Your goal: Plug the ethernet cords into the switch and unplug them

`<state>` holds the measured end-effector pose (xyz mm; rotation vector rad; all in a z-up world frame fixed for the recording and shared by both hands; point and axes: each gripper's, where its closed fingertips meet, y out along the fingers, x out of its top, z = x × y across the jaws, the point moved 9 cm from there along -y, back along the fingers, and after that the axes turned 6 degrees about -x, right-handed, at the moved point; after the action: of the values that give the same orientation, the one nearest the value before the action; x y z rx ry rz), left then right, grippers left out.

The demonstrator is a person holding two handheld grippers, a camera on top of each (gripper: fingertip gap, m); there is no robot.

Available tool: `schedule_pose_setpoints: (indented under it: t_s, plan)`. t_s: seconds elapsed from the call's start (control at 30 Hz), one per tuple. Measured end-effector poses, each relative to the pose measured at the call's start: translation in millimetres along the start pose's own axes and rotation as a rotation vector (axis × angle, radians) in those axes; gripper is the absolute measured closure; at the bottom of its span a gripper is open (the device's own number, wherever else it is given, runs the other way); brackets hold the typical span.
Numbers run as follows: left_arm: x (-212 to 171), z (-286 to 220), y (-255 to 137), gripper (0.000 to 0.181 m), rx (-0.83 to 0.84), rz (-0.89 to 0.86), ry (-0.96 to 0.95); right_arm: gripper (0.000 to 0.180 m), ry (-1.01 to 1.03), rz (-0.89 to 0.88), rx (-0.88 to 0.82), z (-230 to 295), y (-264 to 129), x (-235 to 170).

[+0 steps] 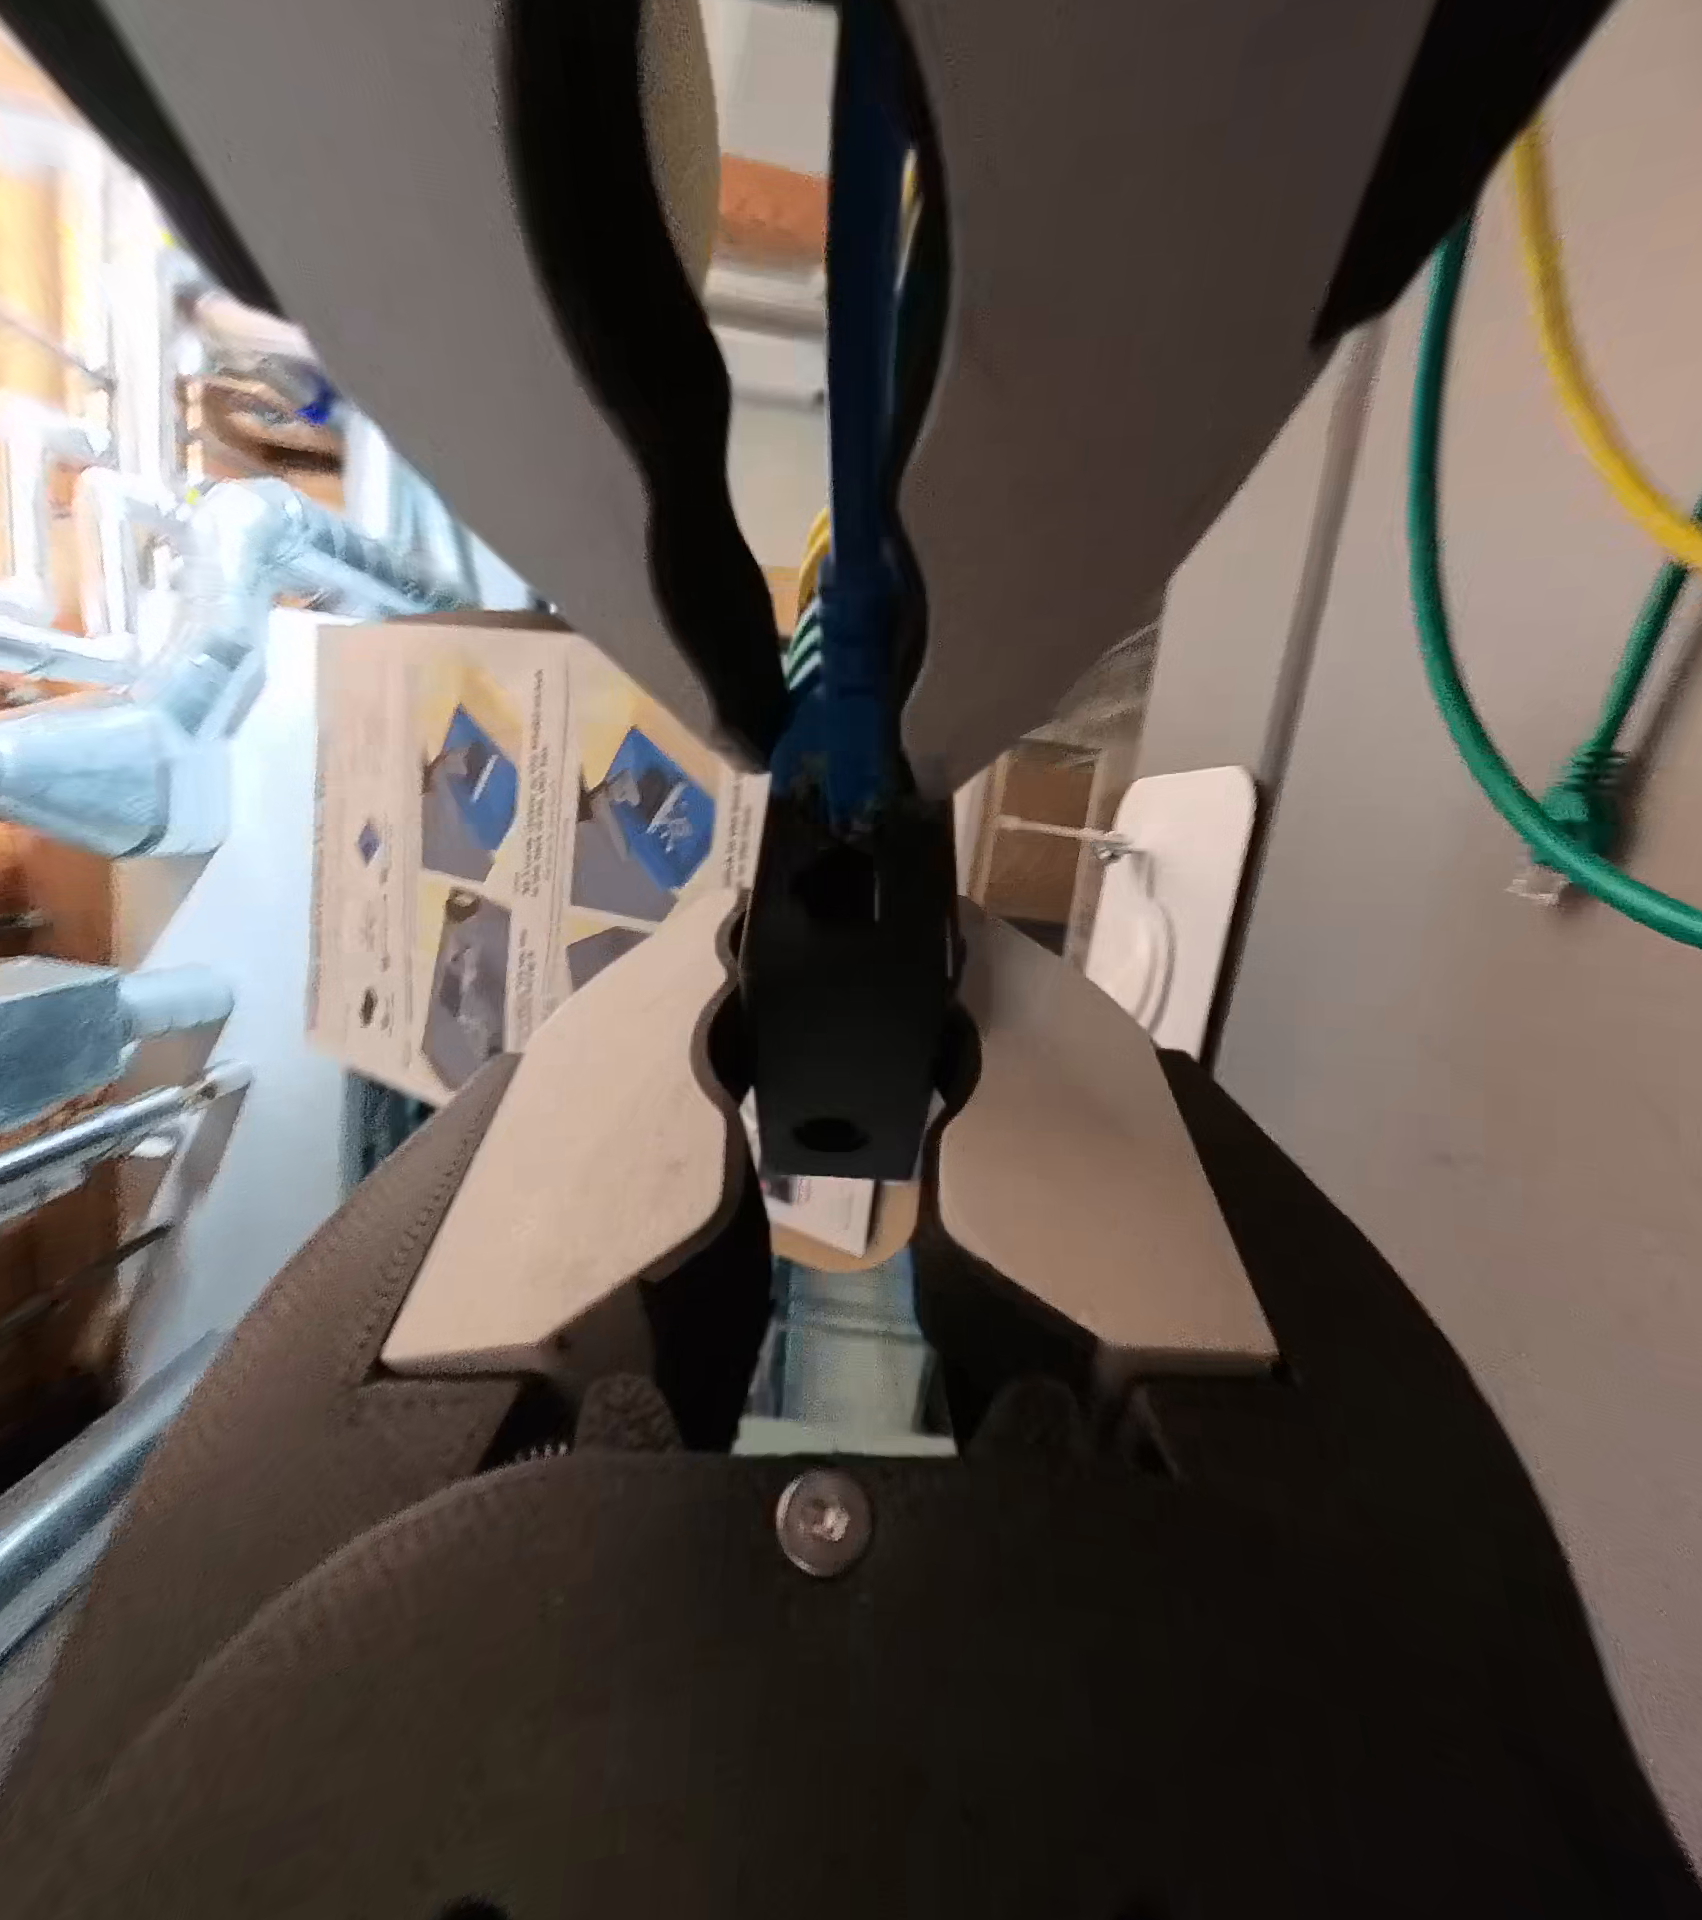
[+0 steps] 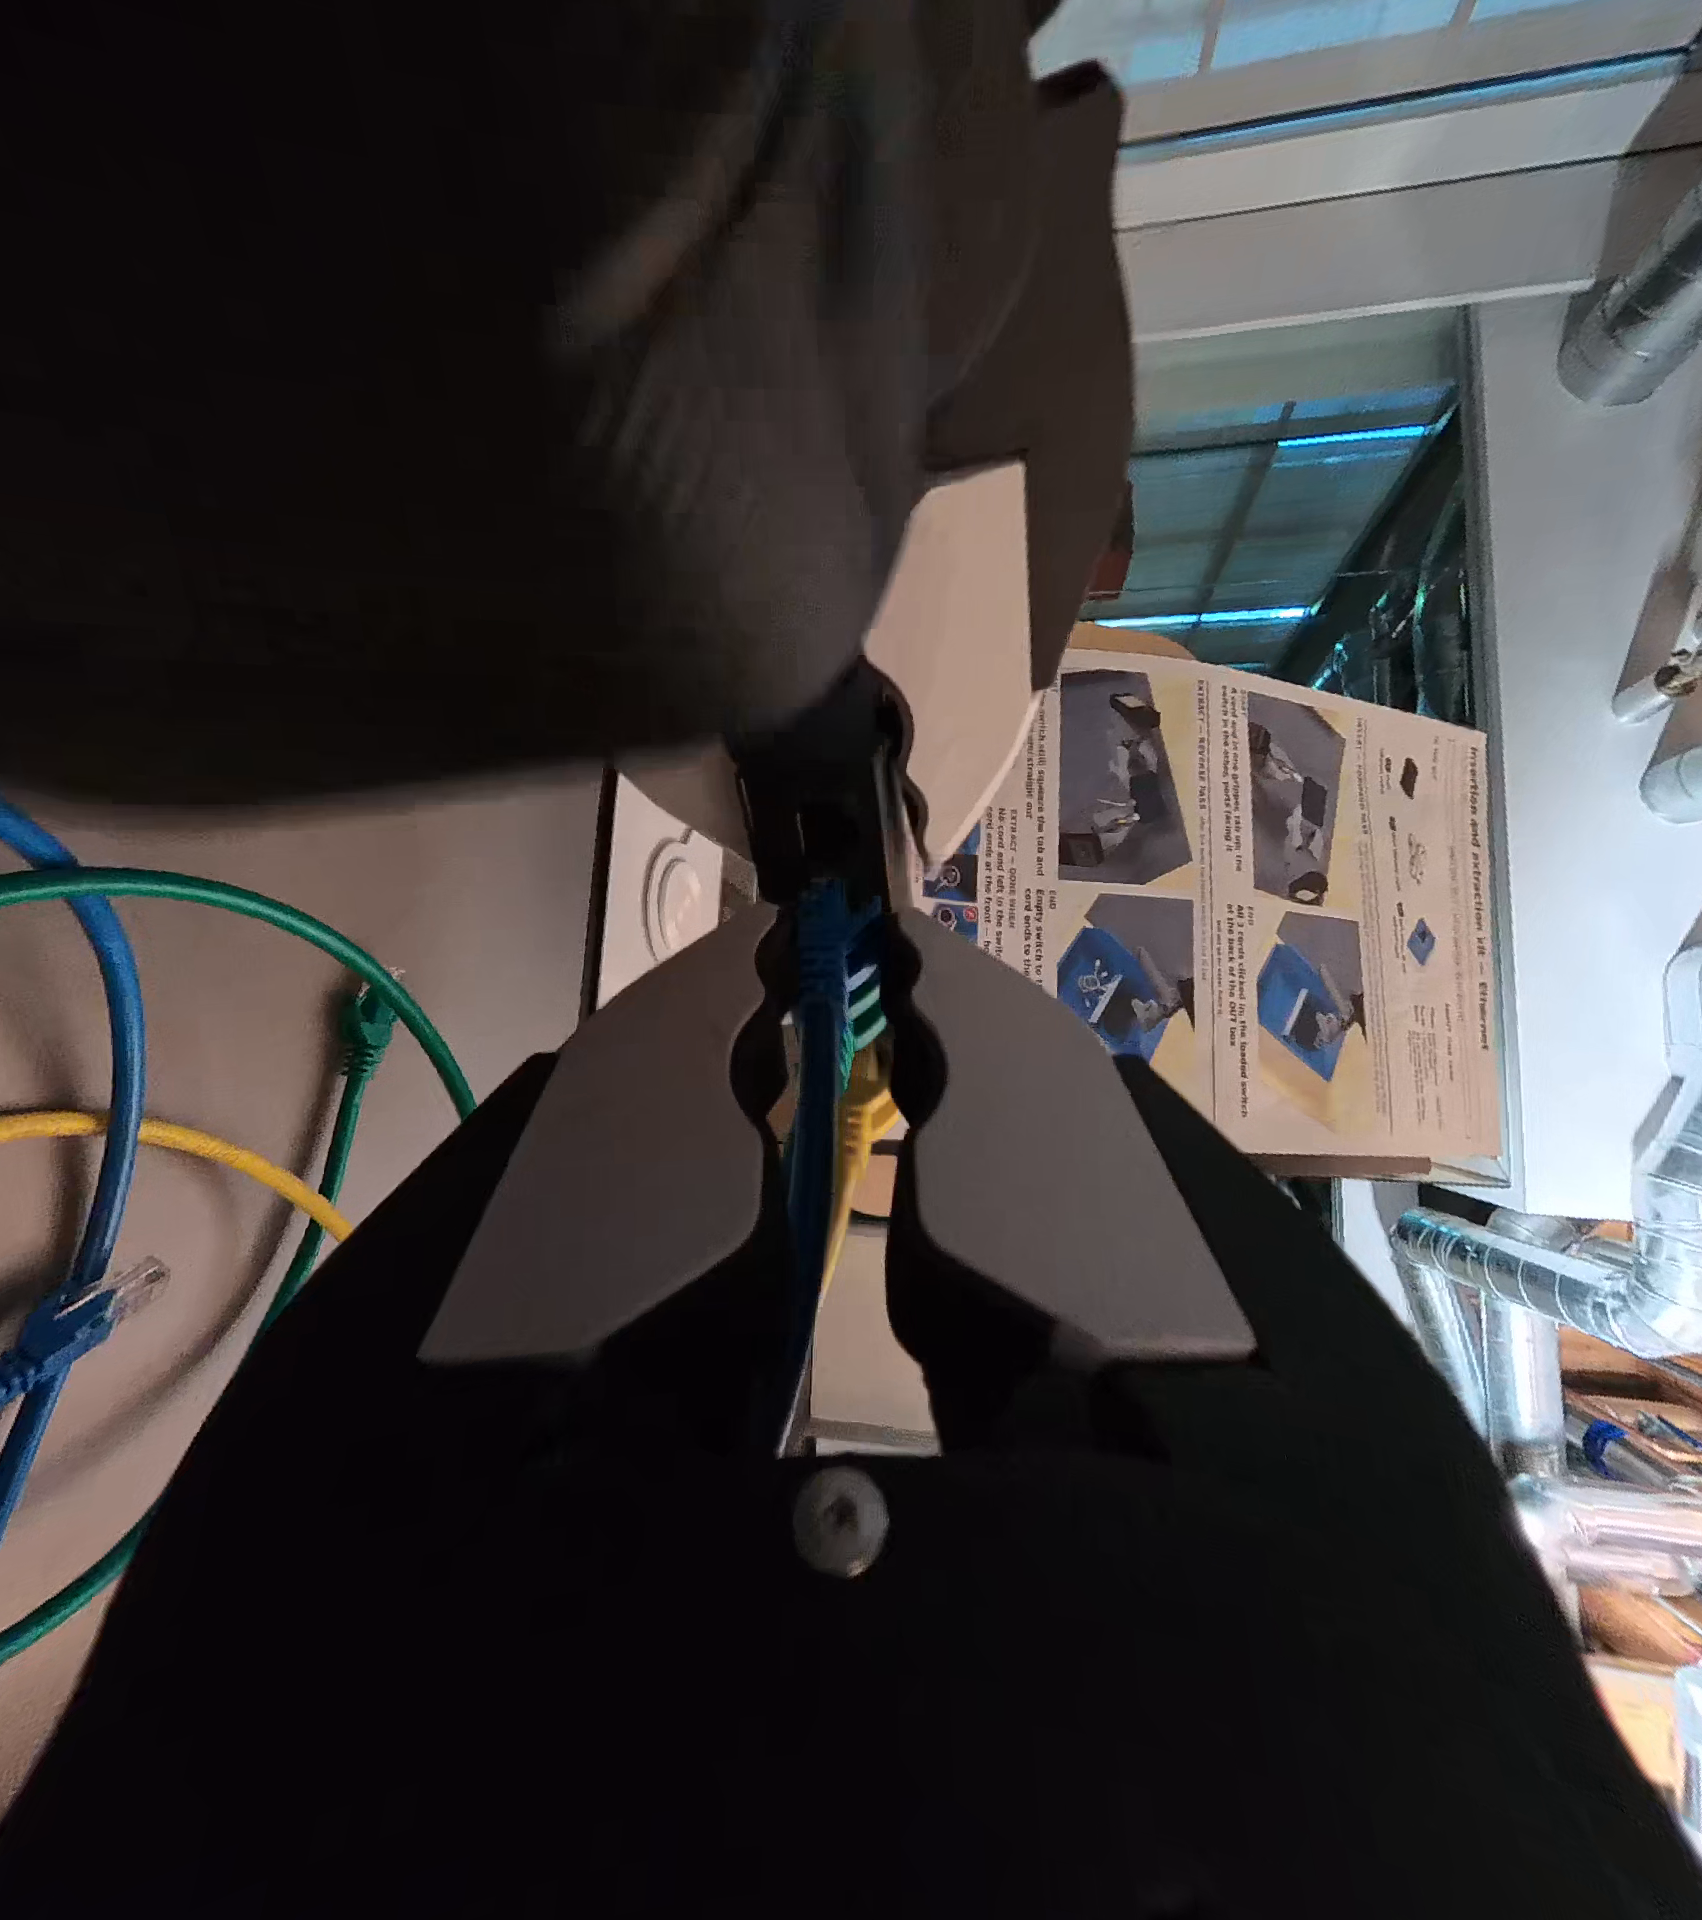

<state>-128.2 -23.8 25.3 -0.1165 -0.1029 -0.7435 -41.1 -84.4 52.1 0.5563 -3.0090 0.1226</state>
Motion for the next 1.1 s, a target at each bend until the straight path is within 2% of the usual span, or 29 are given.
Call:
schedule_pose_setpoints:
  t_s: [0.23,0.7,1.1]
  plan:
    - [-5.6,-7.0,7.0,0.152,-0.054,0.008,-0.036,0.164,0.043,0.03,0.023,7.4,8.9,-2.7]
    - [-4.8,3.7,2.2,0.151,-0.047,0.012,-0.027,0.163,0.102,-0.005,-0.04,2.5,7.0,-1.4]
    - [-8.5,9.8,-1.6,0.151,-0.06,-0.005,-0.049,0.16,-0.004,0.037,-0.102,2.3,11.2,0.8]
